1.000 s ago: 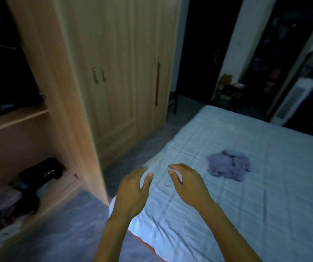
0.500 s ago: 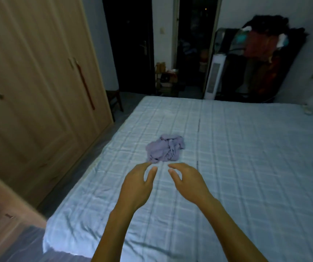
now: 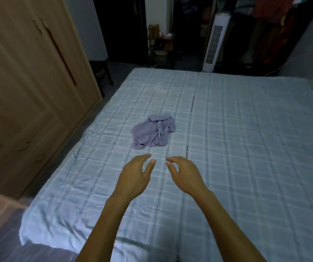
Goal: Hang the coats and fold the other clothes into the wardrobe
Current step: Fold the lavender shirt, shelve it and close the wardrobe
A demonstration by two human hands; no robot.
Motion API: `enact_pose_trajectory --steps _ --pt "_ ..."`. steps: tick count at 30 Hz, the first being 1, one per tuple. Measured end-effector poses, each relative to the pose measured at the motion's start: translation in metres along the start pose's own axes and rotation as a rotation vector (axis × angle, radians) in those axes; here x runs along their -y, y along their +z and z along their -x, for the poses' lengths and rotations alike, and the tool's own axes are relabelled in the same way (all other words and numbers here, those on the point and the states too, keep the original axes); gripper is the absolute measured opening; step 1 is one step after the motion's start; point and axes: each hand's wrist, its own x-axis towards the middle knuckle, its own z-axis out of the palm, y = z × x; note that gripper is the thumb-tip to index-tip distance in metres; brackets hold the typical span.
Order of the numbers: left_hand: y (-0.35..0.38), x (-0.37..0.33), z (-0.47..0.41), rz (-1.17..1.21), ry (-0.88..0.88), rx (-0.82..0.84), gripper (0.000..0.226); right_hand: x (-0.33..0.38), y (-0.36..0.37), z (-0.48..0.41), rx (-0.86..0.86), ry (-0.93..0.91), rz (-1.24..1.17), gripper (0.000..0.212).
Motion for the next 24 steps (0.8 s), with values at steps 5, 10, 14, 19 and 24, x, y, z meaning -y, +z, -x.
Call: enact_pose_trajectory --steps 5,10,14,19,24 --pt "0.006 0.048 -0.063 0.028 -0.027 0.086 0.050 -0.008 0.034 -0.063 0.070 0.066 0.079 0.035" --pt "0.018 0.101 -0.140 0.043 -0.069 0.181 0.048 -0.017 0.077 -0.132 0.158 0.136 0.111 0.035" --pt "0.048 0.148 -0.205 -0.004 -0.089 0.294 0.048 -0.043 0.111 -0.187 0.216 0.203 0.150 0.036" --pt "0.097 0.195 -0.273 -0.042 -0.108 0.405 0.048 -0.085 0.151 -0.239 0.274 0.311 0.160 0.036" --pt "0.159 0.243 -0.334 -0.026 -0.045 0.369 0.039 -0.132 0.187 -0.297 0.243 0.353 0.228 0.039"
